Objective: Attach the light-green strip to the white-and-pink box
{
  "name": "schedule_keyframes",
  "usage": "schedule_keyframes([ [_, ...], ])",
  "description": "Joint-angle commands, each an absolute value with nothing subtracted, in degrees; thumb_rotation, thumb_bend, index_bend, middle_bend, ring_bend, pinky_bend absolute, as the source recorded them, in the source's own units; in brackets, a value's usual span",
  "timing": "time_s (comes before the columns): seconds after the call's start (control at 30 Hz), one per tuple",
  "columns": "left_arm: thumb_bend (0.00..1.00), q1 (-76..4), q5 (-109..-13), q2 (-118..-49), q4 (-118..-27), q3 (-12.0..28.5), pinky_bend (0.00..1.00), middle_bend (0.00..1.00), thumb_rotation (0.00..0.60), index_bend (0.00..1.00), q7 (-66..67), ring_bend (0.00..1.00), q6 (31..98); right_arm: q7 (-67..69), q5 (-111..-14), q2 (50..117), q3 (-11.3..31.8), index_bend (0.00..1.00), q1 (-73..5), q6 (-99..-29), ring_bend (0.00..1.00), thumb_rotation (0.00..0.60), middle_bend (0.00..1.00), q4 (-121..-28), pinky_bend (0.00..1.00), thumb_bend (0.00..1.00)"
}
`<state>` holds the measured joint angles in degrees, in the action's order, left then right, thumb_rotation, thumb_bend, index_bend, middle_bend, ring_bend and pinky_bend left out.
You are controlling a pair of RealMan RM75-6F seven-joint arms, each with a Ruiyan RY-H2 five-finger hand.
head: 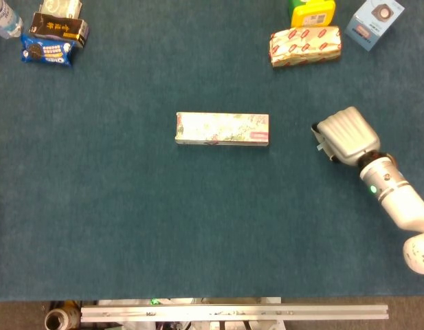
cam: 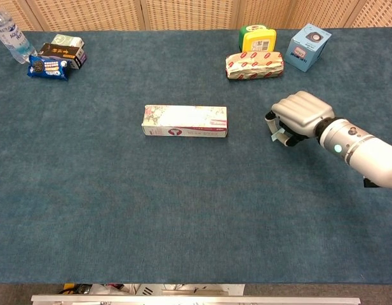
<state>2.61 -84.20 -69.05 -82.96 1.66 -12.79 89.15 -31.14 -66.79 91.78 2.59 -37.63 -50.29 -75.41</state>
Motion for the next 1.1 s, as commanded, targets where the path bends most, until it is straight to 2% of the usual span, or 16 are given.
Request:
schedule_keyframes([
  [0.03,0.29,2.6,-84.2,-69.0,-83.0,1.7,0.31,0.32,0.6,0.07,-12.8,0.33,89.2,-27.7,-68.6,91.5,3.3,0.64,-37.3,-51.8,1.0,0.6,0.9,-76.6,1.0,0.42],
  [0.33,0.29,2.8,-84.4,-68.3,-83.6,1.6,0.31,0.32,0.6,0.07,-12.5,0.33,89.4,-9.1,-79.1,90.8,6.0,0.64,-36.3,-59.2,1.0,0.6,0.91,-81.0,1.0,0.42],
  [0.57,0.29,3.1,-84.7,-67.8,-84.1,1.5,0.31,0.31,0.6,0.07,-12.6,0.33,89.7,5.3,-82.2,92.1,7.0,0.64,-36.6,-60.1,1.0,0.6,0.89,-81.2,1.0,0.42],
  [0.77,0.29,3.2,-85.0,-67.5,-84.5,1.4,0.31,0.31,0.6,0.07,-12.6,0.33,89.9,13.8,-79.0,93.7,8.8,0.64,-37.7,-56.4,1.0,0.6,0.89,-83.0,1.0,0.42],
  [1.1,0.29,3.2,-85.3,-67.4,-84.7,1.2,0.31,0.31,0.6,0.07,-12.7,0.33,90.0,18.4,-69.0,96.3,12.4,0.64,-40.1,-47.5,0.99,0.6,0.88,-84.7,1.0,0.42],
])
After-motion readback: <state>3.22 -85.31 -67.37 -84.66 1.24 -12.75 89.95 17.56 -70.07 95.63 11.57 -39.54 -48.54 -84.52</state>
